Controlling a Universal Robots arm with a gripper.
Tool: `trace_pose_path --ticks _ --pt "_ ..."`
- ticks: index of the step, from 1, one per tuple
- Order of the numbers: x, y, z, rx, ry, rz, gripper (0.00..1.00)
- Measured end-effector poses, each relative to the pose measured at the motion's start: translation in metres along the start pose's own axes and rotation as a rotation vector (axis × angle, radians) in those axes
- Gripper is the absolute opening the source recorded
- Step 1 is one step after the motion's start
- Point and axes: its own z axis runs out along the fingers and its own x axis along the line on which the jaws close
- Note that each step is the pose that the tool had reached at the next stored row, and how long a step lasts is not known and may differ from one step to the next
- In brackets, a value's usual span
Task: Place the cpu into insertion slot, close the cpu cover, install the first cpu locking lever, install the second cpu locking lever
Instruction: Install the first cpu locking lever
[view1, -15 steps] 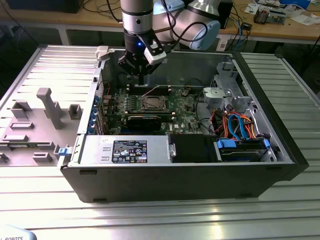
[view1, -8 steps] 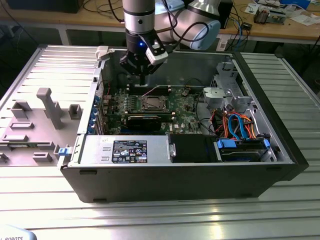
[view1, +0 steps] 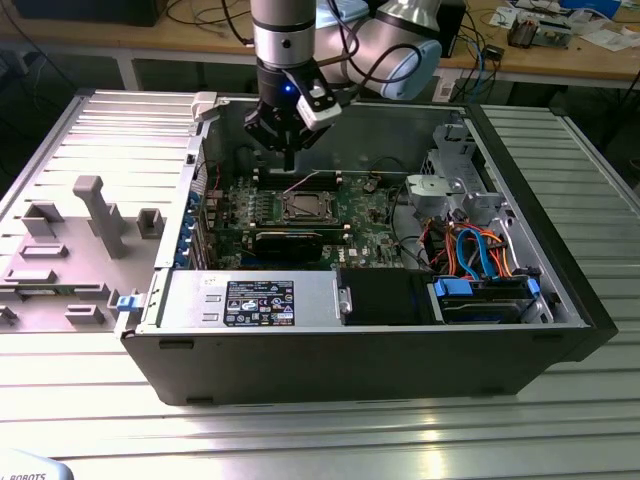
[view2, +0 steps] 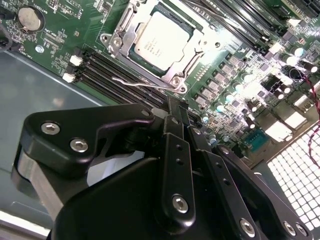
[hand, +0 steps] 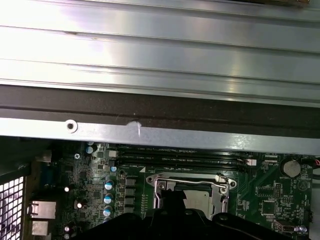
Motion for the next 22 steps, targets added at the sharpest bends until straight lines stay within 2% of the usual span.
trace_pose_path --ticks 15,22 --pt "-0.0086 -0.0006 0.0004 0.0000 0.0000 0.000 0.11" --pt "-0.0160 -0.0011 0.0009 0.0009 -0.0002 0.021 0.11"
